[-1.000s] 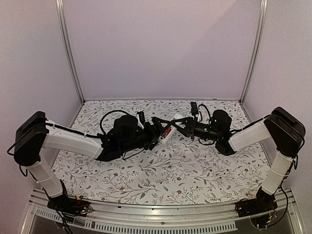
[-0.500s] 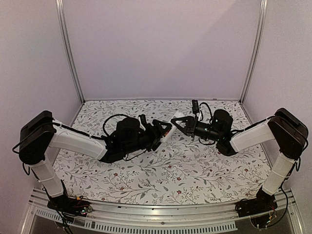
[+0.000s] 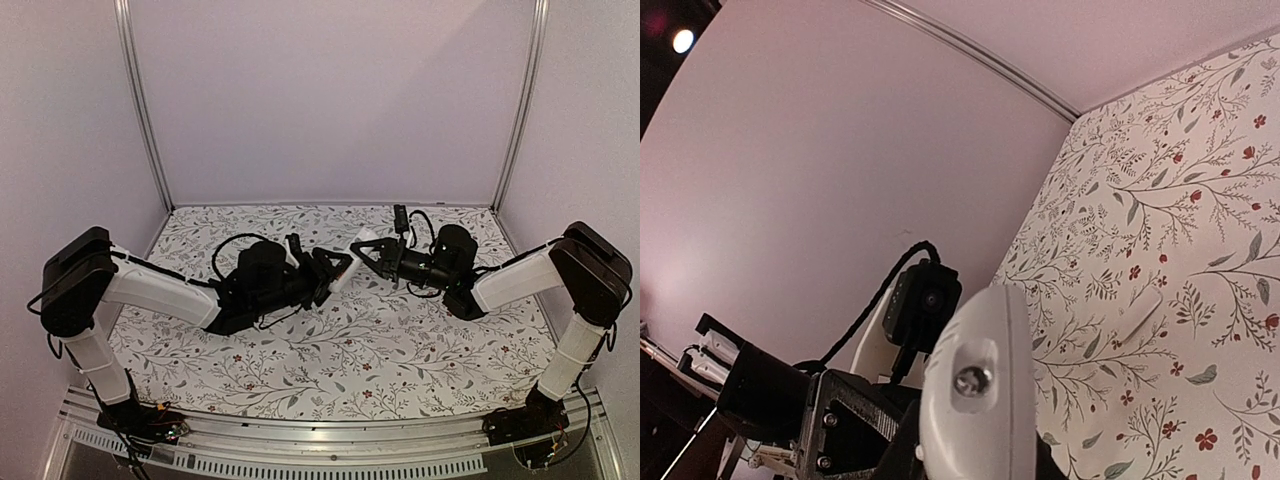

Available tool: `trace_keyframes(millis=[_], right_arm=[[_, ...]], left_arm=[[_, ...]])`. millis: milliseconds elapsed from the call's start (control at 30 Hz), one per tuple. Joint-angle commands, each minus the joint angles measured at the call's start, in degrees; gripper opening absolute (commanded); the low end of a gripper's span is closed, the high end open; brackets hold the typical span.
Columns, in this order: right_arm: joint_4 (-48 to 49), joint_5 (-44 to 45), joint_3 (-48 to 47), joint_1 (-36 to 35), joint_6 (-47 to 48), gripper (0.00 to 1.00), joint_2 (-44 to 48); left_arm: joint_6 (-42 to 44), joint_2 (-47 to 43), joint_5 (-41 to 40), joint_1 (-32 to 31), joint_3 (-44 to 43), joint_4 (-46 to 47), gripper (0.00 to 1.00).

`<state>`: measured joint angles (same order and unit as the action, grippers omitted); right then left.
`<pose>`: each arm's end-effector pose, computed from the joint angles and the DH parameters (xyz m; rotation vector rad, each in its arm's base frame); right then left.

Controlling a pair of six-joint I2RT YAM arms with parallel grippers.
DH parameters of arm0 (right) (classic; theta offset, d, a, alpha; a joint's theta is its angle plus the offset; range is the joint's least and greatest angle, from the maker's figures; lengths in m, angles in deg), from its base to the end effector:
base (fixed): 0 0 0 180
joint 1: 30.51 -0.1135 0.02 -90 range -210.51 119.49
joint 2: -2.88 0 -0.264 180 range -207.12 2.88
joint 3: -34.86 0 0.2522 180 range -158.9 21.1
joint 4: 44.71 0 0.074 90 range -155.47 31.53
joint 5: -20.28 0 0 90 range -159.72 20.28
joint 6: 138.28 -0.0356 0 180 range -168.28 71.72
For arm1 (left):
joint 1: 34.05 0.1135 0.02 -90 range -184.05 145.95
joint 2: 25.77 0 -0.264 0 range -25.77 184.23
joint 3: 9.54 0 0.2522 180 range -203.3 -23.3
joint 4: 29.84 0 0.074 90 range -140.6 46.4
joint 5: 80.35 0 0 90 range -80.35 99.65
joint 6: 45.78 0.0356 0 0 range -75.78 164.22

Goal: Load the batteries into the remote control
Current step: Load the battery into the battery compartment.

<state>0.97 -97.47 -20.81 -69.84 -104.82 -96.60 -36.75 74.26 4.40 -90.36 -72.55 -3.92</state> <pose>0.2609 0.2352 0.2027 -0.1802 1.8016 1.6360 0.2106 -0.3100 0.2005 -0.5221 2.0201 -1.5630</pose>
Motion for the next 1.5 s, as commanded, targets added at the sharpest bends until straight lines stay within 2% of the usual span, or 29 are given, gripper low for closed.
trace_keyframes(millis=[0, 233, 467, 600, 767, 867, 1200, 1233, 1333, 1467], right_arm=[[2.73, -0.19, -0.44, -0.24, -0.85, 0.00, 1.37], [9.13, -1.23, -0.54, 0.94, -6.13, 0.00, -0.66], [10.68, -2.18, -0.89, 1.32, -8.95, 0.00, -0.74], [11.23, -2.35, -0.77, 1.93, -9.87, 0.00, -0.54], [11.75, -2.69, -0.80, 2.50, -10.90, 0.00, -0.52], [11.92, -2.66, -0.72, 2.54, -11.22, 0.00, -0.62], [11.85, -2.79, -1.30, 2.59, -11.73, 0.00, -0.80], [11.71, -2.88, -1.37, 2.59, -11.76, 0.00, -0.73], [10.69, -3.21, -1.42, 2.82, -11.56, 0.00, -0.56], [7.57, -3.89, -1.09, 3.77, -10.27, 0.00, 0.28]], left_arm=[[0.13, 0.39, 0.55, 0.58, 1.48, 2.14, 0.61], [0.93, 0.57, 1.46, 0.50, 2.10, 2.51, 0.52], [1.08, 0.47, 0.88, 0.59, 3.87, 3.78, 0.42], [2.18, -0.37, 0.36, 0.59, 4.61, 3.21, 0.44], [4.69, -1.79, 0.16, 0.59, 5.00, 1.26, 0.55], [5.25, -2.26, 0.09, 0.59, 5.42, 1.10, 0.57], [6.79, -2.83, 0.21, 0.58, 5.91, -0.69, 0.45], [7.77, -3.21, 0.17, 0.59, 5.66, -1.54, 0.47], [12.90, -5.91, -1.03, 0.61, 4.21, -6.80, 0.69], [21.10, -10.60, -2.89, 0.74, 2.63, -13.93, 0.84]])
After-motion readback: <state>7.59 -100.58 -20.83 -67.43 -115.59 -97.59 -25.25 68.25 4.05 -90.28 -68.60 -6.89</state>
